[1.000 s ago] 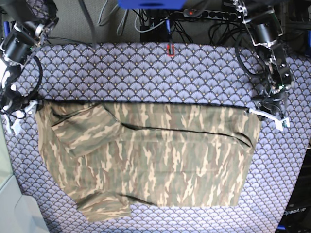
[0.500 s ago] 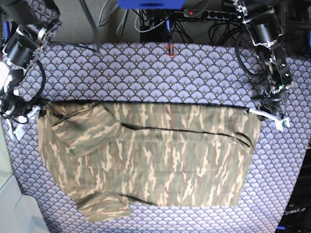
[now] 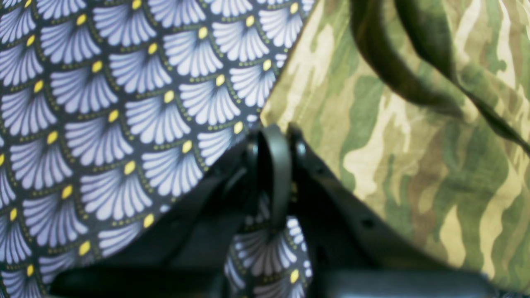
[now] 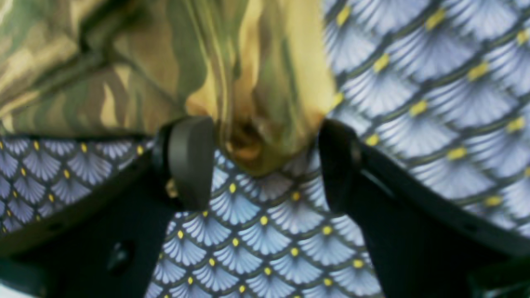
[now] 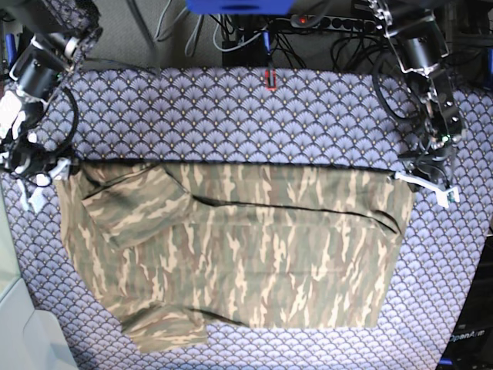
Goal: Fold the T-shirt properly
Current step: 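Drag the folded shirt edge toward the robot with both grippers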
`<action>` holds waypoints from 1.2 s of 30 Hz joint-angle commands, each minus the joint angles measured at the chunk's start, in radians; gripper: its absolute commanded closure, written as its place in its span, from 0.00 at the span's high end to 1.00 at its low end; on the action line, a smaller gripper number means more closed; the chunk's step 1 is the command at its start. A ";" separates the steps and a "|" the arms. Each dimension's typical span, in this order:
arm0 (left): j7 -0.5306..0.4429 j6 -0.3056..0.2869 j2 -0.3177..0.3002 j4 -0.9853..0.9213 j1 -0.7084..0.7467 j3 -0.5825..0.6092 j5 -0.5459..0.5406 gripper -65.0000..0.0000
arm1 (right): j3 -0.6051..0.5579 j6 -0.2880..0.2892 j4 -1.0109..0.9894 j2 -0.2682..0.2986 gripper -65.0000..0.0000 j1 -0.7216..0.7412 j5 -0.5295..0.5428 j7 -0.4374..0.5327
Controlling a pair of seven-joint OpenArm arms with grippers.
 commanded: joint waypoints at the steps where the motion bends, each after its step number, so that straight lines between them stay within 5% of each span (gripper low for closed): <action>1: 0.026 0.004 -0.007 0.006 -0.006 -0.001 0.012 0.01 | 0.003 0.003 0.015 0.015 0.62 0.022 0.014 0.006; 8: 0.026 0.004 -0.007 0.006 -0.006 -0.002 0.012 0.01 | -0.001 0.003 0.015 -0.011 0.55 0.009 0.017 0.006; 15: 0.026 0.000 -0.009 0.007 -0.001 -0.004 0.012 0.01 | -0.004 0.003 0.021 -0.008 0.00 0.009 0.017 0.002; 26: 0.029 -0.003 -0.010 0.145 0.086 0.001 0.012 0.01 | 0.004 0.003 0.133 0.012 0.00 -0.050 0.018 -0.006; 36: 0.155 -0.005 -0.015 0.271 0.140 -0.009 0.012 0.01 | 0.006 0.003 0.144 0.012 0.00 -0.157 0.057 -0.004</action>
